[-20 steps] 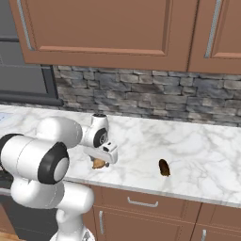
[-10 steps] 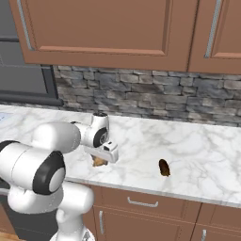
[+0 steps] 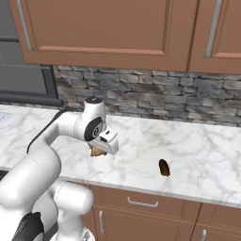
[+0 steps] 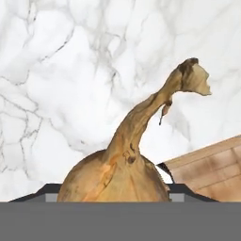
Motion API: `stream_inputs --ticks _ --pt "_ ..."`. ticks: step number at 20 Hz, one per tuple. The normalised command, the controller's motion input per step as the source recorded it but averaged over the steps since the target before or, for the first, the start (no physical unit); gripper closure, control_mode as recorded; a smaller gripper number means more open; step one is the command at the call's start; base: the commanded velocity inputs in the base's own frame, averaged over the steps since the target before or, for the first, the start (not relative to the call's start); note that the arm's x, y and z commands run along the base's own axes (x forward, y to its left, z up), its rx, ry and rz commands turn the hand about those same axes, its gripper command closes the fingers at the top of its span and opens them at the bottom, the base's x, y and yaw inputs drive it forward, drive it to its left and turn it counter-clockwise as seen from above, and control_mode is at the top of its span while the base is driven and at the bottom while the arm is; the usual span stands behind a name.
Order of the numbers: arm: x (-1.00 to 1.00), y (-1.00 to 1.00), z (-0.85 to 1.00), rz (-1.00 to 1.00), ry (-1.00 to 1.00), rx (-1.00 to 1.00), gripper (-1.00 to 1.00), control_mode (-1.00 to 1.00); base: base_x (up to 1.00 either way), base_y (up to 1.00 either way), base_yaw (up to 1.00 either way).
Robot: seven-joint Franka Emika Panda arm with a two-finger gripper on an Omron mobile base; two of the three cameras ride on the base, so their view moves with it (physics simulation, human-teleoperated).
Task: Place the onion and sweet potato inside the fridge drawer. Close the drawer after placing the vegetables.
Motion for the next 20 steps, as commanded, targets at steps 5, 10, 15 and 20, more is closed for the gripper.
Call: stream_inputs --ticks 5,10,15,20 --pt "-0.17 0.38 0.87 -0.01 -0.01 -0.15 1.00 -1.00 0.00 0.00 0.00" --pt "-0.02 0.28 -0.03 -0.01 0.08 -0.13 1.00 1.00 -0.31 -0.05 0.00" --pt "0.00 0.00 0.00 0.00 0.00 0.00 1.00 1.00 -1.00 -0.50 0.00" --pt "0.00 0.00 0.00 0.00 0.00 0.00 1.00 1.00 -0.69 -0.21 -0.06"
